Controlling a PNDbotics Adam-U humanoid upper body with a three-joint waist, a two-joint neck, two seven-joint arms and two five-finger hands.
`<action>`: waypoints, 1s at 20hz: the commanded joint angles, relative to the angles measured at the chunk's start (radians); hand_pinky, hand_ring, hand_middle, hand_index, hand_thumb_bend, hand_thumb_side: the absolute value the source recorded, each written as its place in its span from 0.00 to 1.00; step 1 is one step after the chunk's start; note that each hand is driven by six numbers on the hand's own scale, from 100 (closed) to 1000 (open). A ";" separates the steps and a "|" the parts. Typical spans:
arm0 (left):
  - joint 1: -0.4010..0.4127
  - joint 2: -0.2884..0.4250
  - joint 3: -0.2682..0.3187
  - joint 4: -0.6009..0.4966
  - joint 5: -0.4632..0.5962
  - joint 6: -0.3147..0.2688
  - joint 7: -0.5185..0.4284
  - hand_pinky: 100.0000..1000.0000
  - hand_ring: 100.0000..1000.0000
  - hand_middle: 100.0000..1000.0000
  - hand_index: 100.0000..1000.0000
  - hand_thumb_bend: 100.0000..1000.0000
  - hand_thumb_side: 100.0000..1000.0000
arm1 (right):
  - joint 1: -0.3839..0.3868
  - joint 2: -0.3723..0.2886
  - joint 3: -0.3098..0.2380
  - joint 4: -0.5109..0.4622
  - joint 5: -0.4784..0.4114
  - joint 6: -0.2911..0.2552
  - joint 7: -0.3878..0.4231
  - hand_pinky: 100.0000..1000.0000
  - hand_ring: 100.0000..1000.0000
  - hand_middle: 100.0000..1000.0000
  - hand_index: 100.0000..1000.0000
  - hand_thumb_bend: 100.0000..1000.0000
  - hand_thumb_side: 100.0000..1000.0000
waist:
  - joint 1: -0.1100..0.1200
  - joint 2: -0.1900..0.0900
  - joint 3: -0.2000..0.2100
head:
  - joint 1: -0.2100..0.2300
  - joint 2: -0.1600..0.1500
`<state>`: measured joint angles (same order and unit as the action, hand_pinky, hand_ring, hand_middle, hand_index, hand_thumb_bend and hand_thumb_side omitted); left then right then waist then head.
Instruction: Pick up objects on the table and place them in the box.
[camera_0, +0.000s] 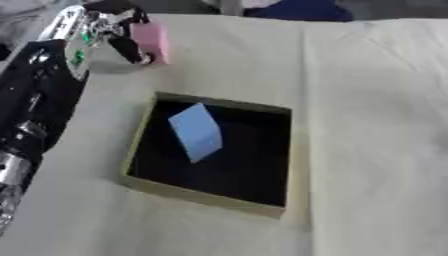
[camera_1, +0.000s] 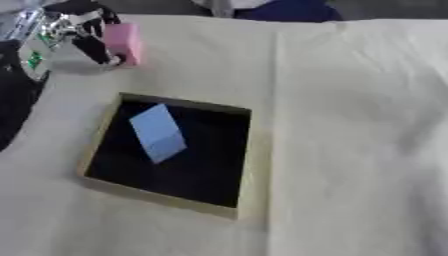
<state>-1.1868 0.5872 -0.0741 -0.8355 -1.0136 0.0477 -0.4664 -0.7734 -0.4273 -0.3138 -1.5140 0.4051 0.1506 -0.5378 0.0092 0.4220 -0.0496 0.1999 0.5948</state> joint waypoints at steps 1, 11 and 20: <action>-0.013 0.015 -0.001 -0.019 0.021 0.005 0.030 0.64 0.57 0.49 0.67 0.17 0.10 | -0.007 -0.024 -0.006 -0.014 0.006 -0.003 -0.002 0.77 0.84 0.40 0.68 0.28 0.80 | -0.005 -0.037 -0.002 | 0.000 -0.005; 0.019 0.053 -0.117 -0.323 0.230 -0.047 -0.034 0.62 0.55 0.48 0.65 0.00 0.07 | 0.032 0.007 -0.008 -0.056 0.052 0.004 0.001 0.77 0.84 0.41 0.69 0.26 0.81 | -0.010 -0.090 0.021 | -0.029 0.041; 0.150 0.137 -0.299 -0.838 0.474 0.050 -0.121 0.60 0.54 0.47 0.64 0.00 0.07 | 0.060 0.039 -0.005 -0.104 0.088 0.020 0.009 0.77 0.83 0.41 0.69 0.26 0.82 | -0.008 -0.123 0.023 | -0.037 0.067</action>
<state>-1.0250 0.6831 -0.3600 -1.5967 -0.5654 0.0813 -0.5795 -0.7025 -0.3720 -0.3143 -1.5900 0.4814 0.1663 -0.5290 0.0015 0.3248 -0.0255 0.1648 0.6542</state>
